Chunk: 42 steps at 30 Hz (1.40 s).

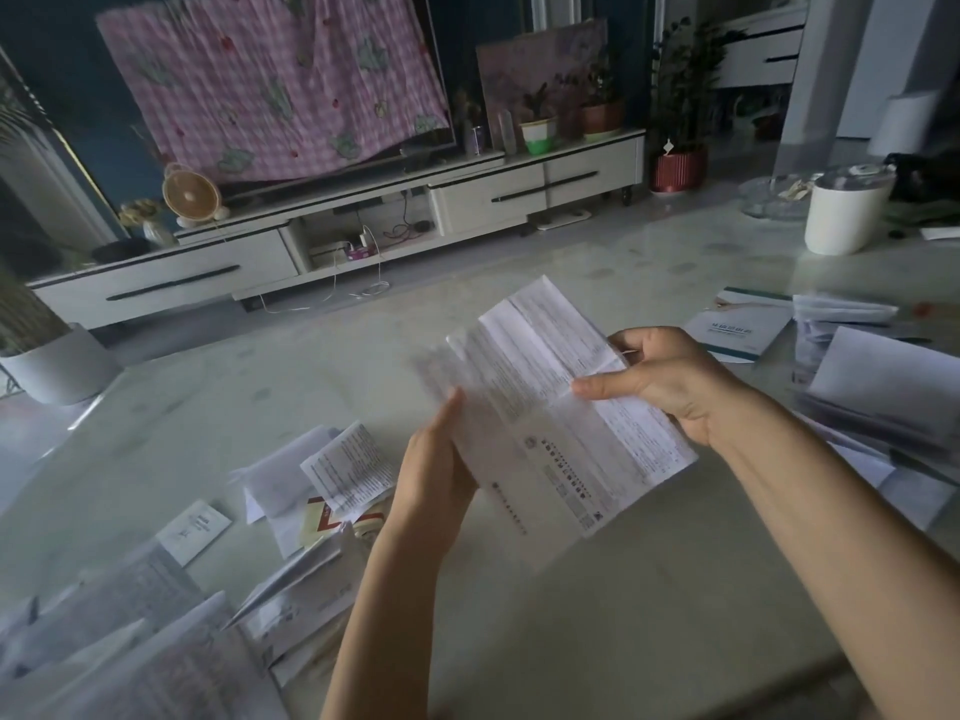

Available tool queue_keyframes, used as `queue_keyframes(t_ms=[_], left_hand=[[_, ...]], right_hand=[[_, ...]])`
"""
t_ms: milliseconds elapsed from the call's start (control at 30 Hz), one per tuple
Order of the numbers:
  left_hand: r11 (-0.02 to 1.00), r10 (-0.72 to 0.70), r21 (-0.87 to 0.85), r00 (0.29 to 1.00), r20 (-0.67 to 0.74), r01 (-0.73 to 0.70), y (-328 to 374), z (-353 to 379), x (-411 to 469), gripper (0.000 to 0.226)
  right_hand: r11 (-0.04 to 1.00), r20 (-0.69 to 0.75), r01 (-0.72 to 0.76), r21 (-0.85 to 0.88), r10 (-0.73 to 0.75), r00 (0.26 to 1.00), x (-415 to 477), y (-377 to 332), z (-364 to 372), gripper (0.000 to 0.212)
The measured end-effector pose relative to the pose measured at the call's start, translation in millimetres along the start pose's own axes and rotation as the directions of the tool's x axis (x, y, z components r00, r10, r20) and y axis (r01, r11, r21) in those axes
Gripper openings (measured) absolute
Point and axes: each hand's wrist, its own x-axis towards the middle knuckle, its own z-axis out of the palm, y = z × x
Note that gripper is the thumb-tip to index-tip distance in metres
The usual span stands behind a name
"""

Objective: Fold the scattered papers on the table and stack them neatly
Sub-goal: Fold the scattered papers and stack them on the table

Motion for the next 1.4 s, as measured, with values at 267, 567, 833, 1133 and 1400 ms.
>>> queue_keyframes(t_ms=[267,567,833,1133,1400], left_hand=[[0.974,0.142,0.198,0.976,-0.162,-0.109,-14,1,0,0.036],[0.989,0.146,0.016,0.988,0.047,-0.146,-6,-11,4,0.026],[0.963,0.168,0.238,0.973,-0.159,-0.127,-5,-7,0,0.009],[0.978,0.111,0.186,0.988,-0.103,-0.091,-3,-10,-2,0.008],[0.967,-0.182,0.203,0.976,0.122,0.155,37,-26,-6,0.065]], right_hand=[[0.999,0.091,-0.008,-0.037,0.012,0.996,-3,6,14,0.045],[0.988,0.184,-0.139,0.062,0.125,0.975,-5,3,8,0.051],[0.999,0.034,-0.025,-0.038,0.026,0.999,-6,7,14,0.027],[0.999,0.097,-0.035,0.037,0.032,0.995,-5,6,5,0.011],[0.938,0.395,-0.02,-0.345,0.164,0.904,-14,-4,-16,0.032]])
